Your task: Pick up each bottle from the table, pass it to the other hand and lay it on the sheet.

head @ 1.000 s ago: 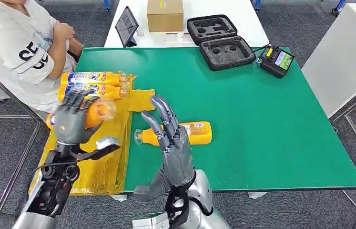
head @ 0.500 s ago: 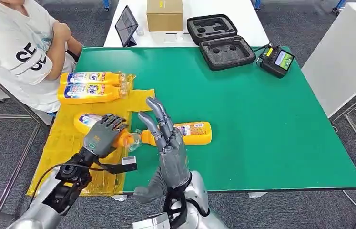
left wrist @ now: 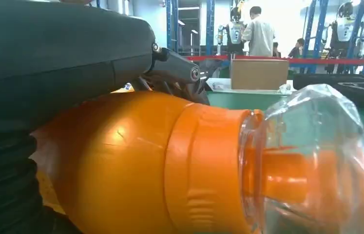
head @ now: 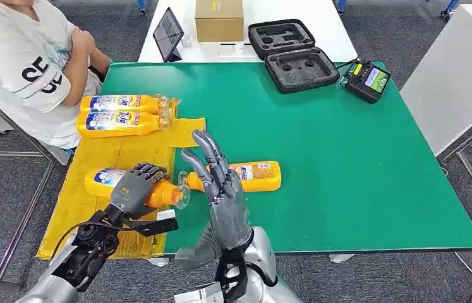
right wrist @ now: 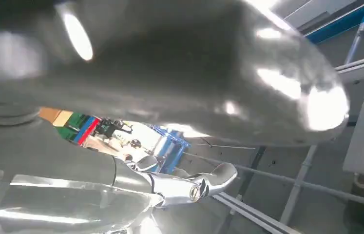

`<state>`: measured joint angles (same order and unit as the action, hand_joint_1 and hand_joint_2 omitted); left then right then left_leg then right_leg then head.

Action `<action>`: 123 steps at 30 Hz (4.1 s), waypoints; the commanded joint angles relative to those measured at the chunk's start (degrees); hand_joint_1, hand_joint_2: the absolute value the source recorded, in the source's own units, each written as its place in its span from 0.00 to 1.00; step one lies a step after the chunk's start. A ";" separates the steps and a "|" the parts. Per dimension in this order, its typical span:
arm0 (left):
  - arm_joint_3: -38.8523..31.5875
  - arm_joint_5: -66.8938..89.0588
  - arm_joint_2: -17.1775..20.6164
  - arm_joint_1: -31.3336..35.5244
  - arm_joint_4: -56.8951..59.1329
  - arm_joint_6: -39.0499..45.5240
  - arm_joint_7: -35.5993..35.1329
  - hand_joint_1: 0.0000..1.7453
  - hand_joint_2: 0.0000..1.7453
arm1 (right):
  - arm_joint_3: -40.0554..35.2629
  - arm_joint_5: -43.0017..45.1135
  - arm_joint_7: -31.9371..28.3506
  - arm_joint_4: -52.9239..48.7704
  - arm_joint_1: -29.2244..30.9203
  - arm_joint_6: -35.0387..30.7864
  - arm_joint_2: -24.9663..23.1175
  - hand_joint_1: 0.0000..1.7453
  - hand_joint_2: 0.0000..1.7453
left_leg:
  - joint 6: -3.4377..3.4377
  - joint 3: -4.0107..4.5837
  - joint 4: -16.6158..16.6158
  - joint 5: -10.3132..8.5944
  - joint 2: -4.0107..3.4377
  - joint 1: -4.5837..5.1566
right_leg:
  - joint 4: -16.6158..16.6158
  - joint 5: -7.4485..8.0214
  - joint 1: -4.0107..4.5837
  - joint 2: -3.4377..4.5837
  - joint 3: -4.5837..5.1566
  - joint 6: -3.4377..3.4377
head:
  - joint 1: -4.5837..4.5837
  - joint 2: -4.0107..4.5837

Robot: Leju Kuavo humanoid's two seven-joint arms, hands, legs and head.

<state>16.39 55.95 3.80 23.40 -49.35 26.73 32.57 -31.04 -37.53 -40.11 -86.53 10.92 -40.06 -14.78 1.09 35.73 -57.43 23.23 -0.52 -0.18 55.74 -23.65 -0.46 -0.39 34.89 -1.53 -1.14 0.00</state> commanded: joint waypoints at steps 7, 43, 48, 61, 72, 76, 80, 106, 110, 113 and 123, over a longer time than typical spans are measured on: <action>-0.05 -11.41 2.66 -0.12 4.58 -16.44 -2.56 0.00 1.00 | -2.77 2.98 0.11 5.22 0.13 0.06 0.77 0.00 0.00 | -0.07 -0.35 0.12 0.09 -0.08 -0.03 | -0.10 -0.05 0.02 0.14 -0.31 0.05 | 0.00 0.00; -11.79 -47.78 1.26 1.36 3.09 -50.70 -4.10 0.00 0.00 | 0.01 1.16 0.11 8.76 -0.48 0.06 -0.46 0.00 0.00 | -0.10 -1.14 0.16 0.01 0.02 -0.08 | -0.12 -0.01 0.02 0.04 -1.16 0.09 | -0.02 0.00; -12.66 -52.46 1.74 0.39 0.95 -52.22 -5.15 0.00 0.00 | 0.11 1.45 0.11 8.88 -0.80 0.06 -0.19 0.00 0.00 | -0.09 -1.09 0.13 0.02 0.04 -0.05 | -0.08 -0.04 0.00 0.00 -1.11 0.09 | 0.00 0.00; -13.63 -54.26 0.55 -0.16 -0.87 -50.25 -3.35 0.00 0.00 | -0.56 1.98 0.11 9.08 -0.84 0.06 -0.10 0.00 0.00 | -0.10 -0.84 0.11 0.05 0.13 -0.09 | -0.09 -0.09 0.04 -0.07 -0.87 0.09 | 0.00 0.00; -13.59 -48.90 -2.56 -2.80 -15.30 -25.02 7.43 0.00 0.00 | -0.29 1.56 0.11 9.28 -0.59 0.06 -0.48 0.00 0.00 | -0.10 -0.56 0.02 0.03 0.22 -0.08 | -0.02 -0.09 0.05 -0.16 -0.62 0.08 | 0.00 0.00; -7.62 -46.78 -2.02 -6.29 -27.97 -13.39 7.43 0.00 0.00 | 1.46 0.49 0.11 9.42 -0.71 0.06 -1.01 0.00 0.00 | -0.09 -0.49 -0.02 0.07 0.22 -0.10 | -0.01 -0.14 0.06 -0.17 -0.56 0.07 | 0.00 0.00; -1.69 -45.77 0.19 -7.95 -34.97 -3.08 7.43 0.00 0.00 | 2.33 0.46 0.11 9.06 -1.03 0.06 -0.95 0.00 0.00 | -0.10 -0.53 0.00 0.12 0.23 -0.09 | -0.02 -0.18 0.05 -0.17 -0.58 0.07 | 0.00 0.00; -4.70 -51.16 -0.45 -18.71 -40.41 -2.54 7.43 0.00 1.00 | 12.92 -26.64 30.83 38.66 19.02 15.19 9.73 0.00 1.00 | 0.11 -0.30 0.03 -0.10 0.14 0.01 | -0.08 0.01 -0.05 -0.13 -0.38 -0.03 | 0.00 0.00; -5.27 -51.68 -0.59 -18.57 -39.68 -3.37 7.43 0.00 1.00 | 12.26 -29.26 34.66 43.66 21.91 17.73 10.28 0.00 1.00 | 0.07 -0.43 0.04 -0.01 0.11 0.02 | -0.09 -0.04 -0.06 -0.08 -0.51 -0.05 | 0.00 0.00; -5.93 -52.18 -0.57 -18.72 -38.98 -4.22 7.43 0.00 1.00 | 11.54 -31.37 36.10 53.26 28.85 20.71 11.64 0.00 1.00 | 0.10 -0.32 0.02 -0.07 0.04 0.07 | -0.04 0.04 -0.10 -0.03 -0.34 -0.07 | -0.04 0.00; -5.94 -52.77 -1.57 -16.67 -35.05 -7.18 7.43 0.00 1.00 | 11.36 -29.29 29.95 64.53 36.04 28.69 9.32 0.00 1.00 | 0.10 -0.21 0.02 -0.09 0.13 0.07 | -0.02 0.01 -0.10 -0.13 -0.25 -0.07 | -0.02 0.00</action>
<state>11.12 3.47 3.67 4.00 -90.60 20.83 40.24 -19.74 -70.64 -5.58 -35.77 40.01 -16.96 -4.00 1.24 35.71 -57.46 23.08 -0.43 -0.11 55.74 -23.56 -0.55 -0.52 34.81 -1.65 -1.16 0.00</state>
